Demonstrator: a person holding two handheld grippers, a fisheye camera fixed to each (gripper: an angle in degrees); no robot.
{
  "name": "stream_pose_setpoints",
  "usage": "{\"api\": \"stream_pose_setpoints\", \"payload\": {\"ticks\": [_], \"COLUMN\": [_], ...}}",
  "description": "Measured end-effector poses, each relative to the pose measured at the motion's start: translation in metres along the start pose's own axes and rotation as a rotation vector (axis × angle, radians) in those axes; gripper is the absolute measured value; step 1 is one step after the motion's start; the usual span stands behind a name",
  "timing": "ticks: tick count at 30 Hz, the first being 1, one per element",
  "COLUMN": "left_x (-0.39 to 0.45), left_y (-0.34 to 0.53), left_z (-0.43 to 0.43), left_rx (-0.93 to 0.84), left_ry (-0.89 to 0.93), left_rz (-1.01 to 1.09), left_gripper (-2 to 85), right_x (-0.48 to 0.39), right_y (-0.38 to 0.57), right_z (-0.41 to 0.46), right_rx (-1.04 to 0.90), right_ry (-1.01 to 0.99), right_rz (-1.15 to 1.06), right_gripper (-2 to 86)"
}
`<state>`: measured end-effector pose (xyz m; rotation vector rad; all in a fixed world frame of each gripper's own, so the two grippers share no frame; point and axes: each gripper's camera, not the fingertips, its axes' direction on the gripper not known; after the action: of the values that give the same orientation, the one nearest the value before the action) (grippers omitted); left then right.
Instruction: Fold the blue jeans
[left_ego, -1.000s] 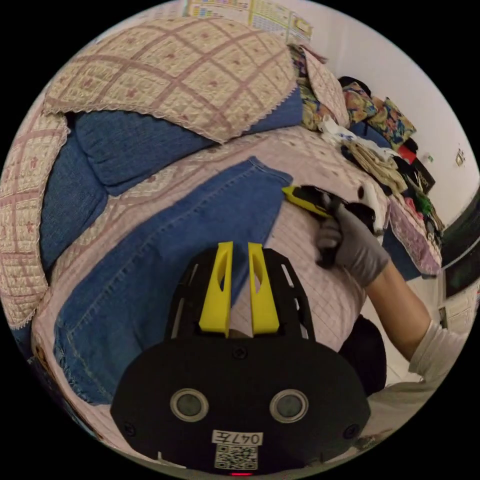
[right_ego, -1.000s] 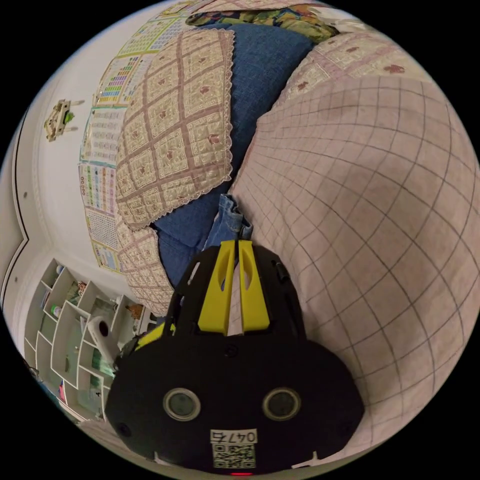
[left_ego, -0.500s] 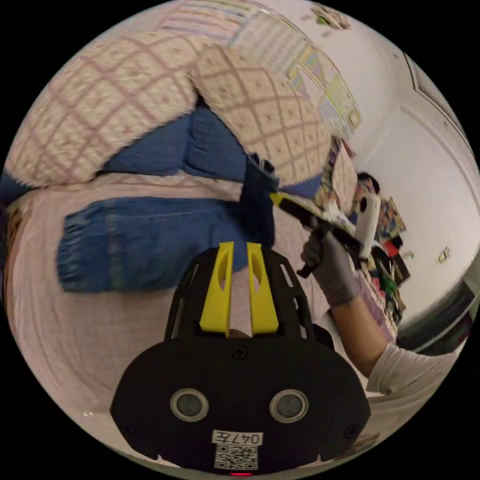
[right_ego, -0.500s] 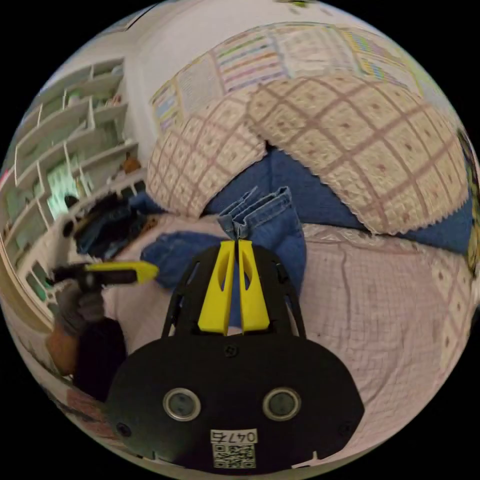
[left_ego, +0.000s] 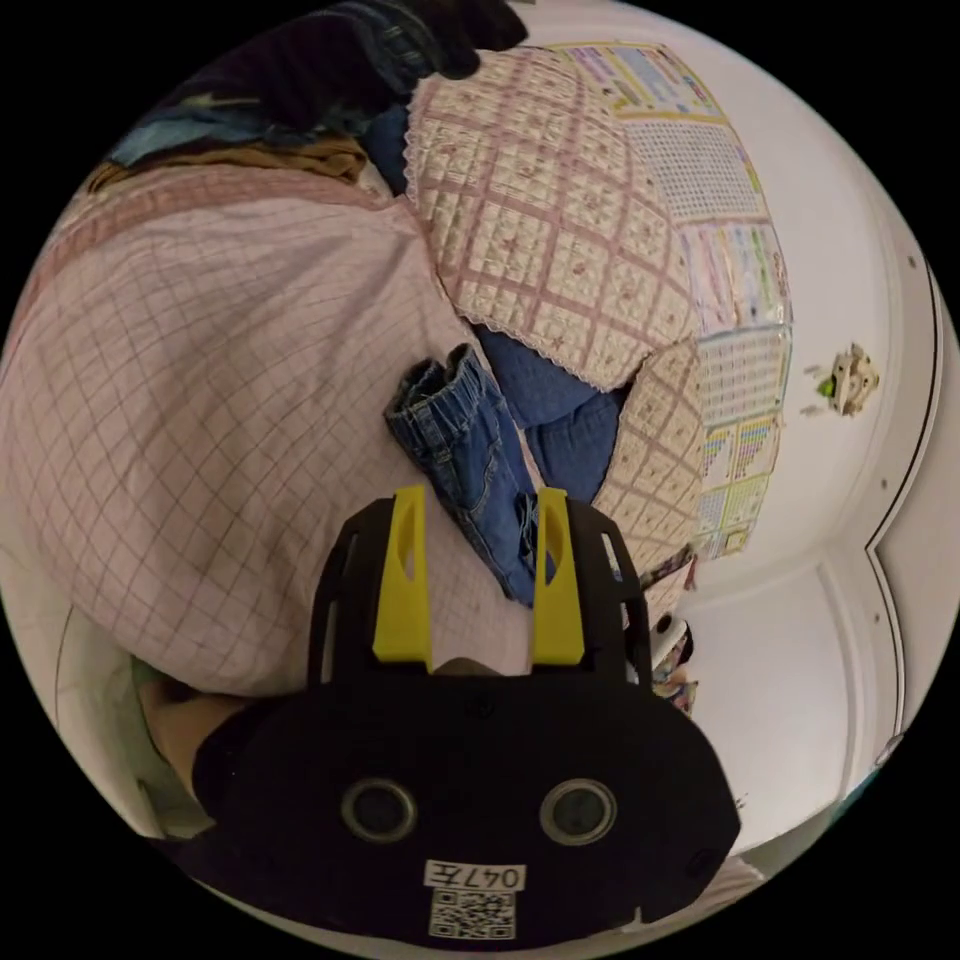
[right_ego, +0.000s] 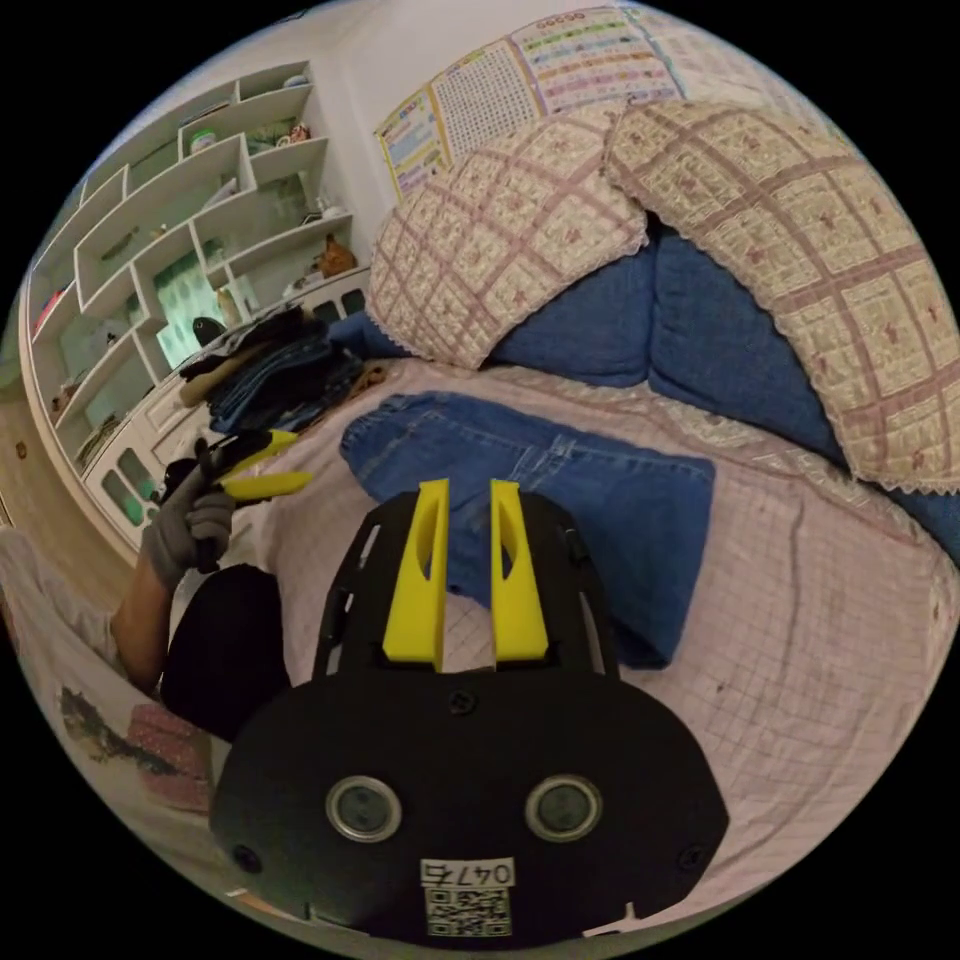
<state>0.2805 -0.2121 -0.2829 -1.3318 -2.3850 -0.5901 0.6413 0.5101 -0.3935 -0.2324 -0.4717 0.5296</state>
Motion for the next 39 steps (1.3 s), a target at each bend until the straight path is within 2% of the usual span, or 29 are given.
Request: {"api": "stream_pose_setpoints", "payload": {"ticks": [5, 11, 17, 22, 25, 27, 31, 33, 36, 39], "left_x": [-0.003, 0.025, 0.077, 0.15, 0.249, 0.356, 0.524, 0.618, 0.702, 0.745], "left_y": [-0.018, -0.035, -0.039, -0.023, -0.003, 0.032, 0.108, 0.17, 0.253, 0.324], "left_z": [-0.002, 0.003, 0.008, 0.005, 0.007, 0.016, 0.065, 0.116, 0.196, 0.291], "left_rx": [-0.001, 0.047, 0.075, 0.118, 0.159, 0.223, 0.268, 0.263, 0.211, 0.068], "left_ry": [-0.014, -0.079, -0.204, -0.211, -0.288, -0.381, -0.505, -0.567, -0.646, -0.723], "left_rz": [-0.059, -0.092, -0.082, 0.001, 0.22, 0.468, 0.886, 1.138, 1.409, 1.604], "left_gripper": [17.0, 16.3, 11.8, 8.3, 6.3, 2.7, -0.1, -0.5, -0.6, -0.1], "right_x": [0.013, 0.015, 0.025, 0.047, 0.061, 0.075, 0.134, 0.16, 0.197, 0.226], "right_y": [-0.037, -0.026, -0.029, -0.03, -0.031, -0.029, -0.005, 0.009, 0.032, 0.049], "right_z": [0.037, 0.109, 0.114, 0.109, 0.1, 0.085, 0.009, -0.022, -0.059, -0.081], "right_rx": [-0.062, -0.205, -0.196, -0.187, -0.177, -0.131, 0.155, 0.232, 0.308, 0.345], "right_ry": [0.179, 0.221, 0.24, 0.201, 0.167, 0.124, 0.04, 0.054, 0.066, 0.04], "right_rz": [0.007, 0.019, 0.022, 0.054, 0.068, 0.11, 0.323, 0.385, 0.455, 0.502], "right_gripper": [6.9, 6.6, 6.5, 6.5, 6.9, 7.2, 5.9, 5.4, 4.6, 4.5]}}
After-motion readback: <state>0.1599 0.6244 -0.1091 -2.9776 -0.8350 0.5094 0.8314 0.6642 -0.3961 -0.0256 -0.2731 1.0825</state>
